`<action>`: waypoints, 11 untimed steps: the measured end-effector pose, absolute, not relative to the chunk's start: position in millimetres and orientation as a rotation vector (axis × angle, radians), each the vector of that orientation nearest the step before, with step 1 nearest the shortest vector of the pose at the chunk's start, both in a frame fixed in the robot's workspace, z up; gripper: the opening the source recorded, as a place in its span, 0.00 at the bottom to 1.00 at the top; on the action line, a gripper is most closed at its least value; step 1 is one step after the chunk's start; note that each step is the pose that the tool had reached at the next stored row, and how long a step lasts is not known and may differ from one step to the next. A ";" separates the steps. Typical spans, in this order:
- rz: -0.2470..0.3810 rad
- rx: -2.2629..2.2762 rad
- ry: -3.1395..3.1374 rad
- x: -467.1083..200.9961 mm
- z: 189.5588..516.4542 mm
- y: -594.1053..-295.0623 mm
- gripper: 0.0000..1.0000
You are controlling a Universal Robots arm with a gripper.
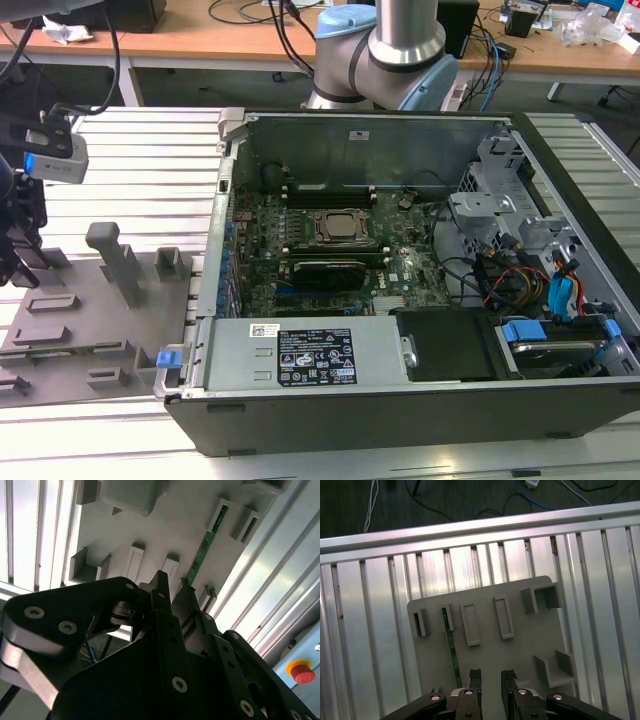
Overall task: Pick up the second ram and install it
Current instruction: 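Pick up the second ram and move it above second insertion slot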
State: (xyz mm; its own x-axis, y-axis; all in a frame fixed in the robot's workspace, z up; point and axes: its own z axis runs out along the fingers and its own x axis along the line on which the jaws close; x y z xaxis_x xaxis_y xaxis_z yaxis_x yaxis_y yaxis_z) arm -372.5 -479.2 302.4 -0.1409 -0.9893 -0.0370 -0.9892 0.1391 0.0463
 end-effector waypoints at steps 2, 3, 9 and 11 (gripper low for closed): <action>-0.093 2.057 -2.369 -372.5 301.2 -479.2 0.30; -0.093 2.057 -2.369 -372.5 300.3 -479.2 0.30; -0.093 2.057 -2.369 -372.5 295.5 -479.2 0.30; -0.093 2.057 -2.369 -372.5 293.7 -479.2 0.30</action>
